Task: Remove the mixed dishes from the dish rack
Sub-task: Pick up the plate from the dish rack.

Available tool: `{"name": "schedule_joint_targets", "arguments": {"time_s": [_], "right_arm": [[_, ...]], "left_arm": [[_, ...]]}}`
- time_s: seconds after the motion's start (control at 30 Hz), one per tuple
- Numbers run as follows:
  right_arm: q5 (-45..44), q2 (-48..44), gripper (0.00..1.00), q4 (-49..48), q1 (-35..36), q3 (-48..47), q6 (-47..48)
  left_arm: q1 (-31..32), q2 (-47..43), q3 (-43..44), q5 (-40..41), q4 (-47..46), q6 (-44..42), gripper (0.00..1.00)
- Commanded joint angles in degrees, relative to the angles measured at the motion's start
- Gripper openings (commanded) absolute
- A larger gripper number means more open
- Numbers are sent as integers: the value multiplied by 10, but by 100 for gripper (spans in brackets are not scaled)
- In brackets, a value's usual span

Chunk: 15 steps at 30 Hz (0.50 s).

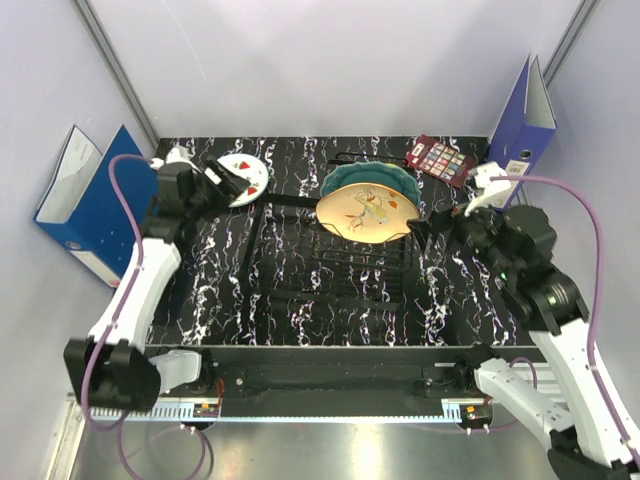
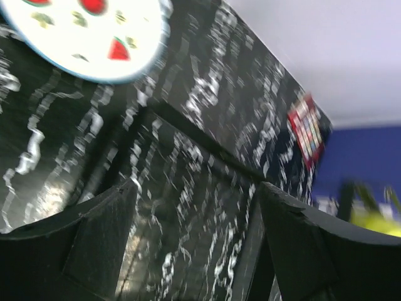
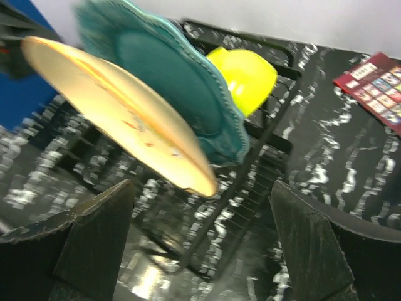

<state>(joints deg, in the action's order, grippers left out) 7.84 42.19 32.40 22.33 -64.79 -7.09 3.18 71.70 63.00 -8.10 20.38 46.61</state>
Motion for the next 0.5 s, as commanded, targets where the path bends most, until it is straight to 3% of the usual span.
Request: {"name": "schedule_joint_targets", "arguments": {"time_s": [0.0, 0.17, 0.47], "right_arm": [[-30, 29, 96, -36, 9, -9, 108], [0, 31, 94, -97, 10, 4, 115], [82, 43, 70, -180, 10, 57, 79]], "left_arm": [[63, -100, -68, 13, -30, -21, 82], [108, -197, -109, 19, -29, -25, 81], [117, -249, -140, -4, -18, -45, 81]]}}
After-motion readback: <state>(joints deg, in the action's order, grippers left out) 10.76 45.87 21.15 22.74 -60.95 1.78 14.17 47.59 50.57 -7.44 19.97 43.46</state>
